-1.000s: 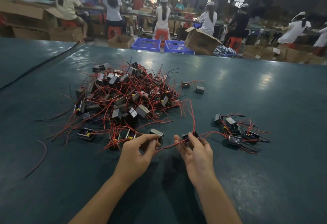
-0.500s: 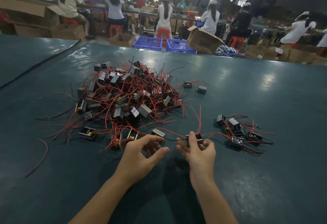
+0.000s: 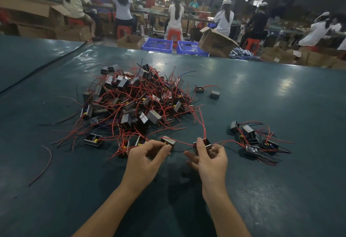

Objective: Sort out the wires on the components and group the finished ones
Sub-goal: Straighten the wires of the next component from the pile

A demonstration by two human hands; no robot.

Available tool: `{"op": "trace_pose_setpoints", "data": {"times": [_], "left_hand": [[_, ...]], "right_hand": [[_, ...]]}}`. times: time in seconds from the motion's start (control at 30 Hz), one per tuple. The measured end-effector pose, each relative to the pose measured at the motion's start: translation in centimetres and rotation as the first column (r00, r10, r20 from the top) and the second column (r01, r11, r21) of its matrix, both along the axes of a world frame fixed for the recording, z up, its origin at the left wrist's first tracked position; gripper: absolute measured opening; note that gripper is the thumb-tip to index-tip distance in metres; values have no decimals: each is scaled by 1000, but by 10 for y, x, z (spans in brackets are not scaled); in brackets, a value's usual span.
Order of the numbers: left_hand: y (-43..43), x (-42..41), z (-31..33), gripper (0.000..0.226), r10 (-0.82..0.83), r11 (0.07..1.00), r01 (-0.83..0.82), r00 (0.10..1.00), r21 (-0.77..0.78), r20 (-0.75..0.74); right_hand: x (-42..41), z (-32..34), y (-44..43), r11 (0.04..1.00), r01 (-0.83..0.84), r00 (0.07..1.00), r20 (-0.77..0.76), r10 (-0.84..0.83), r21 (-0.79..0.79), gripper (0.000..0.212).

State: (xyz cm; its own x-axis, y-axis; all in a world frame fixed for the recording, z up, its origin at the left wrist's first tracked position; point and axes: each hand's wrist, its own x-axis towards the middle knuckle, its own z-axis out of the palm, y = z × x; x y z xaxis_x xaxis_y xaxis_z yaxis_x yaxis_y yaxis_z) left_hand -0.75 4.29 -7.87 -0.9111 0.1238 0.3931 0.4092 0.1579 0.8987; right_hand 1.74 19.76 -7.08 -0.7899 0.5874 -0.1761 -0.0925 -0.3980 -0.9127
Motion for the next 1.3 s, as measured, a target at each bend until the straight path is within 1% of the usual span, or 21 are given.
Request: {"op": "trace_pose_setpoints", "data": {"times": [0.07, 0.13, 0.17, 0.2, 0.23, 0.27, 0.33, 0.37, 0.43, 0.47, 0.53, 0.63, 0.7, 0.77, 0.83, 0.9, 1.0, 1.1, 1.17, 1.23, 1.3], "left_hand": [[-1, 0, 0, 14, 21, 1000, -21, 1000, -13, -17], [-1, 0, 0, 14, 16, 999, -18, 999, -39, -51], [-1, 0, 0, 14, 8, 999, -12, 998, -51, -64], [-1, 0, 0, 15, 2, 998, -7, 997, -61, -74], [-1, 1, 0, 17, -3, 998, -3, 997, -70, -82], [-1, 1, 0, 19, -11, 997, 4, 996, -79, -85], [0, 1, 1, 22, -29, 995, 21, 996, -97, -80], [0, 1, 1, 23, -35, 994, 27, 996, -104, -78], [0, 1, 1, 20, -55, 993, 45, 994, -112, -92], [-1, 0, 0, 20, -71, 992, 59, 992, -114, -103], [-1, 0, 0, 21, -96, 991, 83, 989, -109, -114], [-1, 1, 1, 20, -95, 993, 85, 988, -86, -120], [-1, 1, 1, 24, -74, 994, 64, 990, -84, -123], [-3, 1, 1, 29, -23, 992, 9, 994, -128, -109], [-7, 0, 0, 39, 51, 961, -77, 993, -265, -103], [-10, -3, -2, 46, 97, 871, -156, 984, -466, -149], [-10, -4, -5, 33, 73, 765, -177, 979, -619, -189], [-9, -3, -4, 22, 63, 787, -185, 973, -588, -222], [-8, -2, -3, 17, 73, 845, -193, 966, -499, -249], [-6, -1, 0, 19, 82, 913, -173, 965, -369, -250], [-4, -1, 3, 22, 55, 965, -105, 977, -239, -207]], "right_hand": [[2, 1, 4, 996, -14, 999, 30, 11, 89, 32], [5, 2, 9, 920, -37, 994, 111, -8, 391, 32], [6, 1, 12, 802, -65, 984, 172, -48, 594, 32], [8, -2, 14, 633, -109, 967, 228, -109, 767, 31], [10, -4, 14, 457, -150, 948, 258, -185, 877, 30], [12, -4, 13, 324, -167, 938, 252, -240, 931, 28], [14, -3, 10, 213, -98, 964, 146, -222, 972, 22], [14, -2, 8, 212, -33, 989, 63, -137, 977, 18], [13, 0, 6, 317, 66, 983, -116, 144, 946, 8], [14, 2, 4, 376, 60, 946, -173, 273, 925, 5], [15, 3, 0, 408, 15, 899, -192, 394, 913, 8], [15, -2, -1, 404, -68, 908, -111, 405, 912, 19], [15, -5, 2, 320, -136, 917, -3, 399, 938, 22], [15, -8, 3, 208, -126, 931, 44, 361, 970, 19], [14, -8, 1, 230, -57, 957, -13, 291, 971, 14], [12, -7, 3, 271, 36, 980, -88, 181, 962, 7], [12, -5, 6, 287, -22, 996, -4, 92, 958, 29], [14, -5, 4, 345, -122, 992, 104, 73, 931, 55], [14, -6, 4, 365, -166, 985, 135, 110, 916, 45], [13, -7, 5, 366, -217, 972, 164, 171, 905, 20], [14, -7, 6, 322, -275, 950, 203, 239, 906, 21]]}}
